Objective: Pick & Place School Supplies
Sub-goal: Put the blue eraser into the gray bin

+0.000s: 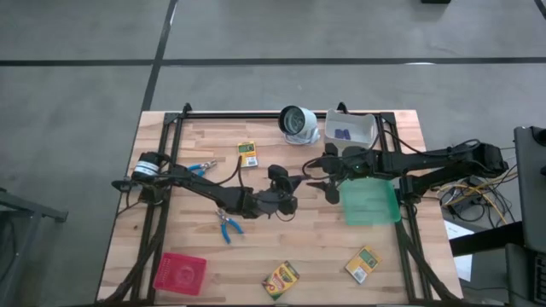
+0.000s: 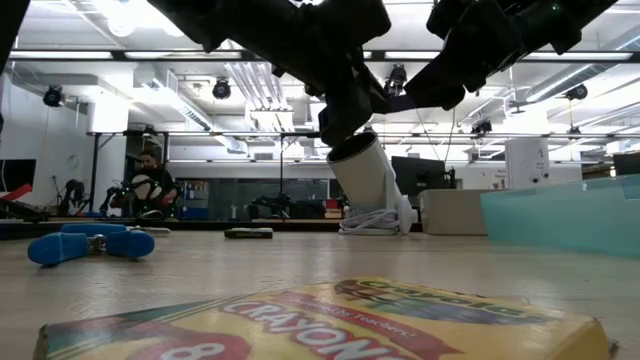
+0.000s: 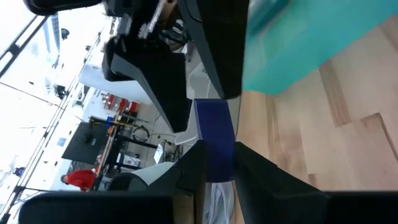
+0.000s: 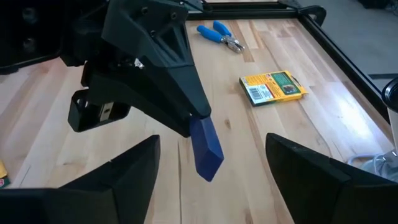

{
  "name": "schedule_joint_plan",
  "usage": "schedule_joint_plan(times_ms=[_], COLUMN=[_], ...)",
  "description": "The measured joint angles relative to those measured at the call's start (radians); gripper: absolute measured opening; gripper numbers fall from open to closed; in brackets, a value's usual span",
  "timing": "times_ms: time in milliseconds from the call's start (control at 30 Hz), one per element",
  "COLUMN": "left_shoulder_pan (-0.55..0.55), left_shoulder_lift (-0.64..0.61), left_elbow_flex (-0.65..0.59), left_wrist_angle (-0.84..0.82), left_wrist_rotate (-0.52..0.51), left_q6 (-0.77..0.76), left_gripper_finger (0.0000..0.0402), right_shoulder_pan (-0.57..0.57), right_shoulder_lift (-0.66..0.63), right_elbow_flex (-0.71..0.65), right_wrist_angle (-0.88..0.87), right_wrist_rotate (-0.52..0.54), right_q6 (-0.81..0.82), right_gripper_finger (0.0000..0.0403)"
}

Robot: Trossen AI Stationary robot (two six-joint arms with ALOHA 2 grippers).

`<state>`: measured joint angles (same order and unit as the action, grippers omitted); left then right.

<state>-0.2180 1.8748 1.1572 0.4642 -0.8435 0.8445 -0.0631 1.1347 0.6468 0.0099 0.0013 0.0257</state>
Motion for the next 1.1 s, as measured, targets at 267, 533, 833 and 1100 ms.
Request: schedule_joint_plan(times_ms=[267,533,833,1100], left_shoulder_pan=[0.0,0.0,0.0,0.0], left_shoulder_lift=[0.0,0.0,0.0,0.0], left_elbow_flex=[0.0,0.0,0.0,0.0], left_wrist_angle=[0.023,0.08,0.074,0.074], left_wrist_rotate=[0.001,0.023,0.022,0.021], left_q6=[0.026,0.073,0.073,0.073], left_gripper_finger=[0.0071,0.0071,0.0071,0.0071], right_shoulder_pan=[0.0,0.0,0.0,0.0], right_shoulder_lift=[0.0,0.0,0.0,0.0], right_elbow_flex=[0.0,0.0,0.0,0.0], right_wrist_angle=[0.0,0.005,0.005,0.003], right_wrist_rotate=[0.0,0.0,0.0,0.0], right_q6=[0.0,-0.003,-0.003,-0.029], right_gripper_finger=[0.0264,0.0239,0.0204,0.0147])
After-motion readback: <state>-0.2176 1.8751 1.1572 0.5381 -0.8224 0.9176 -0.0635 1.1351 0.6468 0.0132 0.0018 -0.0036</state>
